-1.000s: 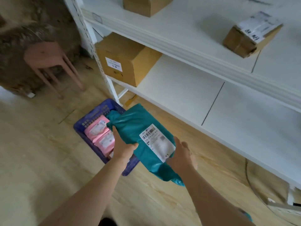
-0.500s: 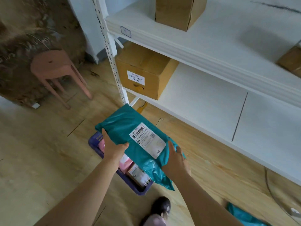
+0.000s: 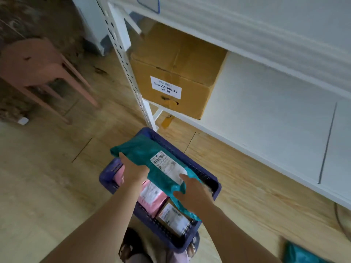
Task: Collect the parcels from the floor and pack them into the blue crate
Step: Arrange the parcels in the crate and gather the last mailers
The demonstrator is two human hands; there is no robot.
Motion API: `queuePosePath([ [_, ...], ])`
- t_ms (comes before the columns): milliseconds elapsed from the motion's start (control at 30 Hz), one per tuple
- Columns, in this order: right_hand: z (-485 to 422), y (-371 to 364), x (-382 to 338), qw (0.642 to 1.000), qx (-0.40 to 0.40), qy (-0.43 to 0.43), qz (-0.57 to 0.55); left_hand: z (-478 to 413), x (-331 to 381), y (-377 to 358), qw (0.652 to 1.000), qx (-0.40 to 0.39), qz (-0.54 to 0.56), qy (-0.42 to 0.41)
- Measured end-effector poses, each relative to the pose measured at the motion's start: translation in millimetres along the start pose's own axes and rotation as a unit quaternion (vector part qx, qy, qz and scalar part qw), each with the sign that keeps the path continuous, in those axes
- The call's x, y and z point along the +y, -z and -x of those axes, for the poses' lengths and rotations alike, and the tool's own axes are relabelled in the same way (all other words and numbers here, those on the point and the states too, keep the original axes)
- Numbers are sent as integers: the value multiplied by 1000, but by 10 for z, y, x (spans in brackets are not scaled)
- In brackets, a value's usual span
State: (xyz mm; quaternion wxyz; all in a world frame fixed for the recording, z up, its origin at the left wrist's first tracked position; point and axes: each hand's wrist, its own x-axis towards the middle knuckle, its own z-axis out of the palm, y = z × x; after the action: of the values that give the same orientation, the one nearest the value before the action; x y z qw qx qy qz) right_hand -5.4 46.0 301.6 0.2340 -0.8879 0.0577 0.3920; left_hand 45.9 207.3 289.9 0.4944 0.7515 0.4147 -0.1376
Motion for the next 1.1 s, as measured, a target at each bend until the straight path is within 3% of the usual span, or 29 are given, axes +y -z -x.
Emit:
queuePosePath([
  [133, -255, -222, -63, 1000, -24, -6, -14, -381, -192, -74, 999, 14, -19, 22],
  [333, -680, -592, -72, 998, 0, -54, 22, -985, -391, -388, 992, 1, 50, 116],
  [533, -1314, -989, -153, 993, 32, -117, -13, -1654, -715, -753, 988, -73, 64, 123],
  [800, -2154, -1607, -90, 988, 29, -147, -31, -2608, -1364, -1078, 981, -89, 76, 155],
  [933, -2342, -1946, -68, 985, -33, -167, -40, -2704, -1610, -1013, 982, -137, -79, 106],
  [1000, -2343, -2043, -65, 983, -40, -176, -33, -2793, -1660, -975, 980, -125, -134, 82],
  [1033, -2328, -2061, -68, 985, -6, -170, -15, -2792, -1641, -934, 976, -104, -186, 38],
  [1100, -2300, -2075, -102, 981, 122, -146, 33, -2742, -1609, -850, 936, -65, -324, -122],
])
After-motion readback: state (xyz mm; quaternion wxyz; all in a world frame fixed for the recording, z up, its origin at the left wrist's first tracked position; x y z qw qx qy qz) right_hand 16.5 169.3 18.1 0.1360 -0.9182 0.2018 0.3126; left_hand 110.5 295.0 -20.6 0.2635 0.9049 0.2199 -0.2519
